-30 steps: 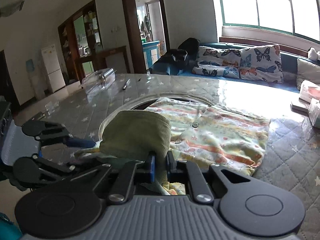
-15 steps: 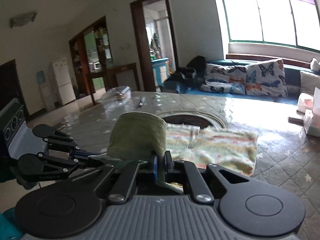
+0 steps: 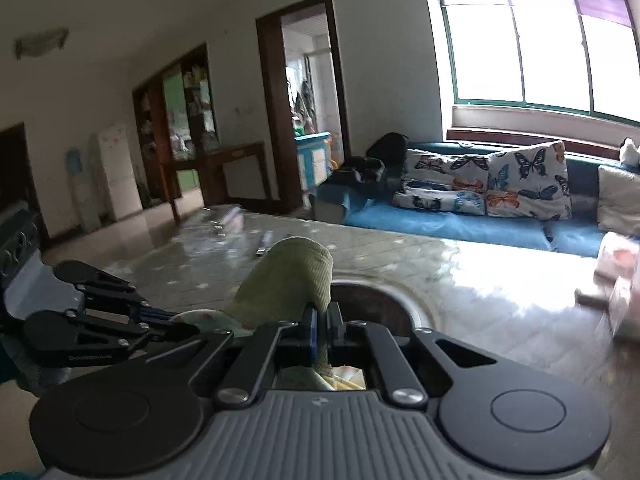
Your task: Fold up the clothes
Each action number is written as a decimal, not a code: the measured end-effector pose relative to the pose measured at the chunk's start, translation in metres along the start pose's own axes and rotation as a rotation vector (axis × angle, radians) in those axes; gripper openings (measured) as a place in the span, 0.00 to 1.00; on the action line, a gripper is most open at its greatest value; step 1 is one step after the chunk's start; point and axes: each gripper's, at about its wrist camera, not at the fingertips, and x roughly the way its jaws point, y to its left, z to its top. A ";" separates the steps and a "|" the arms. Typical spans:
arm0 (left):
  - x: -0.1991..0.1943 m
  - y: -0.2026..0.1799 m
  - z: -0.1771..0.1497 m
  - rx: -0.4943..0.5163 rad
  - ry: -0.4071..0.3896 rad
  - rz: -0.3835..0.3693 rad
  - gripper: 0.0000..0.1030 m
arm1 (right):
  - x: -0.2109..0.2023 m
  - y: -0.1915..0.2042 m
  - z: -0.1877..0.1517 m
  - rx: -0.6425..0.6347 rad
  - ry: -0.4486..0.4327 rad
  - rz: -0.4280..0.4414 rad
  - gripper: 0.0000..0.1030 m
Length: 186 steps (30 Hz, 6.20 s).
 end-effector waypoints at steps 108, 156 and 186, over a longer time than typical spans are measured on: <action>0.093 -0.010 -0.047 -0.173 0.147 -0.044 0.30 | 0.056 0.001 -0.114 0.015 0.294 -0.118 0.26; 0.113 0.065 -0.028 -0.347 0.150 0.178 0.89 | 0.114 -0.056 -0.086 0.090 0.179 -0.192 0.94; 0.153 0.088 -0.015 -0.363 0.237 0.266 0.93 | 0.134 -0.028 -0.072 0.024 0.258 -0.232 1.00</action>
